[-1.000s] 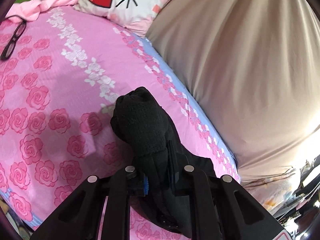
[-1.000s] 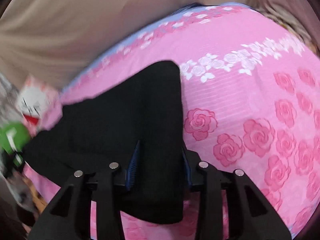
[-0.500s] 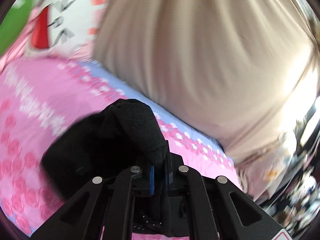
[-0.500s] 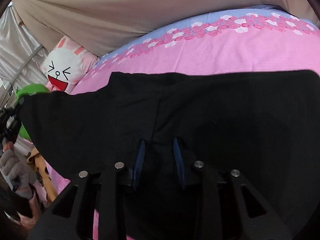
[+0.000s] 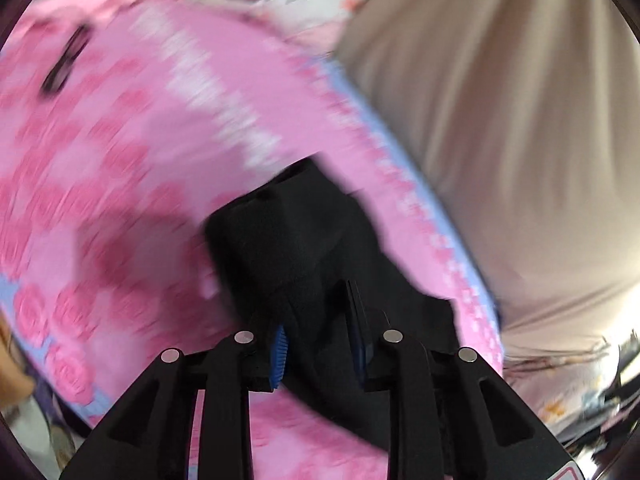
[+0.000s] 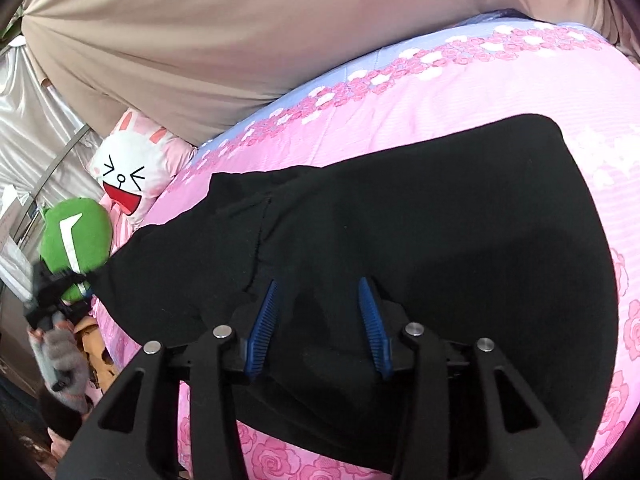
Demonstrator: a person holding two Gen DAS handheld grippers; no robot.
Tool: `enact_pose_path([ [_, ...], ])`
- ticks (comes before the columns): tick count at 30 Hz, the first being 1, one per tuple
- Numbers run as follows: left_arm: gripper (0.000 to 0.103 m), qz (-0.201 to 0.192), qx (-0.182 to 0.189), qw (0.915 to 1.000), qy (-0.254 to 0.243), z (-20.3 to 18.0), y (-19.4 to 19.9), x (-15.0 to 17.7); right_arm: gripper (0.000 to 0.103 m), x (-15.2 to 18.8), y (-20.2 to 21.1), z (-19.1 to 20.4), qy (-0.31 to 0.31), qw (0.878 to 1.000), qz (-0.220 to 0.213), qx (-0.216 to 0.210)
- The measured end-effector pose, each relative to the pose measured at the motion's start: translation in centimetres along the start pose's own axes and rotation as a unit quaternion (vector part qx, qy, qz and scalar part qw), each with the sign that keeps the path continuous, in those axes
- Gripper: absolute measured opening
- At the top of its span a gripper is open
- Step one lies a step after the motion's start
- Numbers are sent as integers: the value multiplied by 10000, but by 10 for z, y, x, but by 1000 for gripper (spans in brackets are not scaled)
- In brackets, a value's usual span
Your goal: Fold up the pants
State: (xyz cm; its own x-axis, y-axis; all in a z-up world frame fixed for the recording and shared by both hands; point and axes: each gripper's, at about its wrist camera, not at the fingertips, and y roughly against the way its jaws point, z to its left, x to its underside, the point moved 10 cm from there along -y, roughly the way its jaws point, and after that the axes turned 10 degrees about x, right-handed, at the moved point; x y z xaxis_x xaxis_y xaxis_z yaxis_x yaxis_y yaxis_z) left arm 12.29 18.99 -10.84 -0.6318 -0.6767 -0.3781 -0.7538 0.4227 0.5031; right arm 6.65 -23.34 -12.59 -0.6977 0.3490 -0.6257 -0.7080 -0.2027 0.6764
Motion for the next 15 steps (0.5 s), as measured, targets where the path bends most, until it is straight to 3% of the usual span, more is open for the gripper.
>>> enact_pose_path([
  [1,22,16,-48,10000,75,9,-1,3,43,1,0,0,9,10000,-11,13],
  [4,42,6,-106,9993,350,27,-11,8,44,1,0,-2,61,10000,-30,36],
  [6,48,-44,-23,9987,513,32,-21,6,45,1,0,-1,90,9999,-48,74],
  [8,66,-163,139,9987,465,28,-27,-2,45,1,0,-2,106,9999,-65,88],
  [10,68,-212,201,9990,341,23,-37,-7,46,1,1,-2,106,9999,-88,100],
  [12,34,-114,428,9988,227,17,-48,-11,46,0,1,-2,87,9999,-102,102],
  [13,23,-24,536,9983,231,13,-52,-12,46,0,2,-3,72,9999,-110,90],
  [15,18,-170,598,9980,-76,-11,-43,-17,46,0,3,-3,40,9999,-136,65],
])
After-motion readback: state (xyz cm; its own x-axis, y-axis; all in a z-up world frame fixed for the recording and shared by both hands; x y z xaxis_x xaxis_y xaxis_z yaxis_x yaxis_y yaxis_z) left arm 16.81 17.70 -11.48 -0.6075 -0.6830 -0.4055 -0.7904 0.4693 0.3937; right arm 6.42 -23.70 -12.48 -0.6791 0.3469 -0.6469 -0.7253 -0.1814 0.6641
